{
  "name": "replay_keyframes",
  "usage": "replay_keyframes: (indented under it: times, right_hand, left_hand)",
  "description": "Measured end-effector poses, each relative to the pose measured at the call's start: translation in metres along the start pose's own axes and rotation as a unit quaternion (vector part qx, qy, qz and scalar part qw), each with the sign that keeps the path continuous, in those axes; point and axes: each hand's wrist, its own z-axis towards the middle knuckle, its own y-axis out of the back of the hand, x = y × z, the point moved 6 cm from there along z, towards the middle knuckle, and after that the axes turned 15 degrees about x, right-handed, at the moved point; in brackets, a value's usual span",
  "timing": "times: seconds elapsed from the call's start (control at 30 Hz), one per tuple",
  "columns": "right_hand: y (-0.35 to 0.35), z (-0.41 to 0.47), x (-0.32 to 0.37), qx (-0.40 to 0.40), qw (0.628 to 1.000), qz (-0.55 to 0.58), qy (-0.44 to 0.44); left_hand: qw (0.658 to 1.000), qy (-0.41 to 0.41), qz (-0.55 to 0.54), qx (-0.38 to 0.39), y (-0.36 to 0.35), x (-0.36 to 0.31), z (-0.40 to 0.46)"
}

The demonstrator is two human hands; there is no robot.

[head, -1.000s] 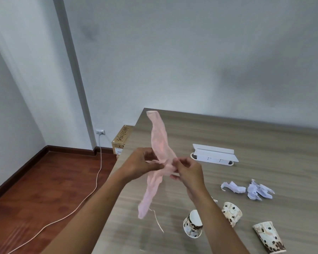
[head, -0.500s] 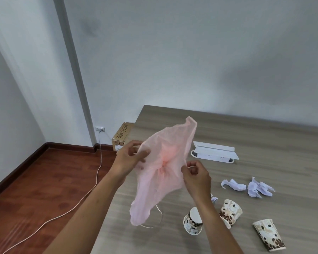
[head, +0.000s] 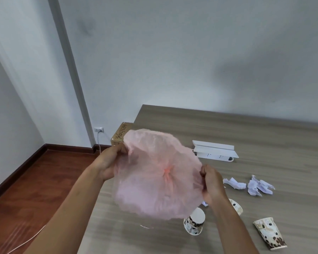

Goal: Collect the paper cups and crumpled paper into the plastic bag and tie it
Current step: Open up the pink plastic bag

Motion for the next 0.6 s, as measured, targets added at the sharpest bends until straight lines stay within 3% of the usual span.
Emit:
replay_keyframes:
  times: [0.2, 0.33, 0.47, 0.6]
  right_hand:
    - [-0.021, 0.002, 0.003, 0.117, 0.985, -0.114, 0.059]
    - [-0.028, -0.003, 0.006, 0.229, 0.964, -0.081, 0.104]
    - [-0.016, -0.006, 0.020, 0.172, 0.940, -0.232, 0.181]
    - [-0.009, -0.007, 0.024, 0.146, 0.955, -0.168, 0.197]
  left_hand:
    - [0.997, -0.024, -0.052, 0.047, -0.012, 0.008, 0.007]
    - [0.994, -0.027, -0.074, 0.079, -0.008, 0.013, 0.007]
    - [0.996, -0.058, 0.011, 0.073, -0.005, 0.011, 0.009]
    - [0.994, -0.083, 0.072, -0.021, 0.003, 0.005, 0.014]
